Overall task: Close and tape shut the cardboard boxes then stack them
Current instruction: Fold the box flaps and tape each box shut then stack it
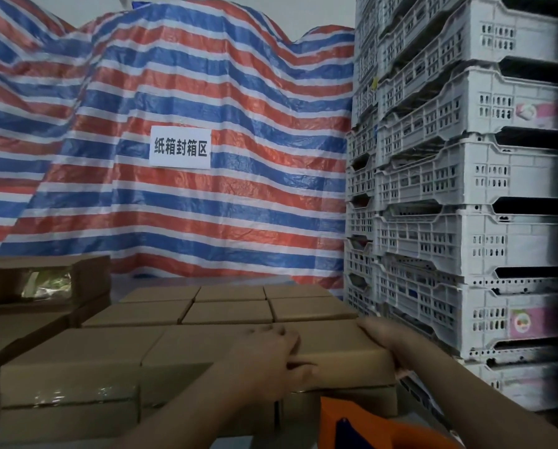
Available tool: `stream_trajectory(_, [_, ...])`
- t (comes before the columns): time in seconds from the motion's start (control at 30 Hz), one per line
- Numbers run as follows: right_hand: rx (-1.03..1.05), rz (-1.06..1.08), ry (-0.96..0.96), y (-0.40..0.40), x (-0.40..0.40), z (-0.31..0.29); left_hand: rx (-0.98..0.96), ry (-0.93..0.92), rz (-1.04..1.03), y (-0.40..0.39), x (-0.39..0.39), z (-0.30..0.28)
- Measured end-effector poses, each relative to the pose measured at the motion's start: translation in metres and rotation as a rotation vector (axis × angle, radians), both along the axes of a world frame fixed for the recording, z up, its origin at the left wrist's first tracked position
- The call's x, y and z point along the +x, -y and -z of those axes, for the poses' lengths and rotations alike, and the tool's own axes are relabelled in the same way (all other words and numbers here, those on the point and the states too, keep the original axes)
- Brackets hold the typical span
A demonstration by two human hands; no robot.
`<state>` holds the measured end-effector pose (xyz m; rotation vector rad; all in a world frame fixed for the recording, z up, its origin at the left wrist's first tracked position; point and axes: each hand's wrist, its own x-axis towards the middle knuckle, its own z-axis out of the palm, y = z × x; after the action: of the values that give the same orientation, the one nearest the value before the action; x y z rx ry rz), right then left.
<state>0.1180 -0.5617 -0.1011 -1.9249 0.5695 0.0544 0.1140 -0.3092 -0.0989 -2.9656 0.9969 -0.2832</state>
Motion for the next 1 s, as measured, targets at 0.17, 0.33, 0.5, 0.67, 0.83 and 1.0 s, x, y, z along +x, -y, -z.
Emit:
stream_trajectory(0.17, [0.024, 0.004, 0.045, -0.004, 0.006, 0.000, -0.005, 0.081, -0.001, 0.005, -0.006, 0.000])
stream_trajectory(0.33, [-0.035, 0.056, 0.075, -0.007, 0.008, -0.002, 0.029, 0.096, 0.025, 0.007, -0.011, -0.004])
stream_trajectory(0.5, [-0.689, 0.188, 0.263, -0.017, -0.011, -0.016, -0.132, 0.252, 0.066, -0.009, -0.025, -0.007])
stream_trajectory(0.67, [-0.763, 0.186, 0.521, -0.061, -0.041, -0.050, -0.415, 0.401, 0.107, -0.049, -0.048, -0.022])
stream_trajectory(0.83, [-0.858, 0.074, 0.795, -0.135, -0.066, -0.069, -0.295, 0.517, -0.063, -0.113, -0.067, -0.049])
stream_trajectory(1.0, [-0.742, -0.056, 1.147, -0.214, -0.102, -0.050, -0.194, 0.505, -0.193, -0.180, -0.101, -0.043])
